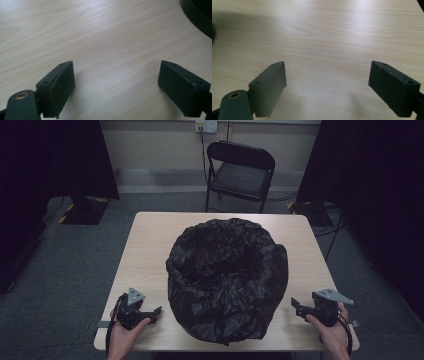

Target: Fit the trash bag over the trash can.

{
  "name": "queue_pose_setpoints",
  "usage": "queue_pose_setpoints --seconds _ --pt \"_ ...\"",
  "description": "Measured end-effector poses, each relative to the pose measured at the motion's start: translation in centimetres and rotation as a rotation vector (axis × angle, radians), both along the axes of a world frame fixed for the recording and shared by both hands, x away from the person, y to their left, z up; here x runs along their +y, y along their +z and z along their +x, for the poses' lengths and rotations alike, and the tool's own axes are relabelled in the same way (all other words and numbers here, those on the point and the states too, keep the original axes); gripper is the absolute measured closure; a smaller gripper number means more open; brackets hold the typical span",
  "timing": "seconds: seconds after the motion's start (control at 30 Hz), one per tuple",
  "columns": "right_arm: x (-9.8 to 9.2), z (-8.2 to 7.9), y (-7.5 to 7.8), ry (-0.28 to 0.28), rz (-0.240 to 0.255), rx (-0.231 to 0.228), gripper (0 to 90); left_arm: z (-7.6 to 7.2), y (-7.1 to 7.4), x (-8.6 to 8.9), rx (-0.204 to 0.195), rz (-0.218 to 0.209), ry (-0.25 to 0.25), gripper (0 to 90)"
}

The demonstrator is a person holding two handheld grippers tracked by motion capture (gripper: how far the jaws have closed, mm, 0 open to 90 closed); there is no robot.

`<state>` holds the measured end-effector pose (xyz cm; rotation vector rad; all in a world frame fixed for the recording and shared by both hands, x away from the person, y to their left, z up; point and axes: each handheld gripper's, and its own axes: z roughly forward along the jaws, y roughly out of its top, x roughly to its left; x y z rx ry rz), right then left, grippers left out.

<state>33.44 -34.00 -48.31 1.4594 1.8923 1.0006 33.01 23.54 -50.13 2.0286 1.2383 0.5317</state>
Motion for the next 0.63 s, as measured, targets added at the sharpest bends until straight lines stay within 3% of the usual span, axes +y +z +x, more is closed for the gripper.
queue_pose_setpoints --seconds 0.23,0.43,0.63 --pt "-0.6 0.3 -1.2 -0.025 -0.038 0.040 14.3 0.0 0.0 0.0 0.000 0.001 -0.003 13.2" --pt "-0.7 0.7 -1.5 -0.039 -0.048 0.114 16.1 0.0 0.0 0.0 0.001 0.002 -0.005 12.8" --pt "-0.6 0.7 -1.5 -0.035 -0.062 0.116 14.7 0.1 0.0 -0.1 0.004 0.002 -0.010 11.6"
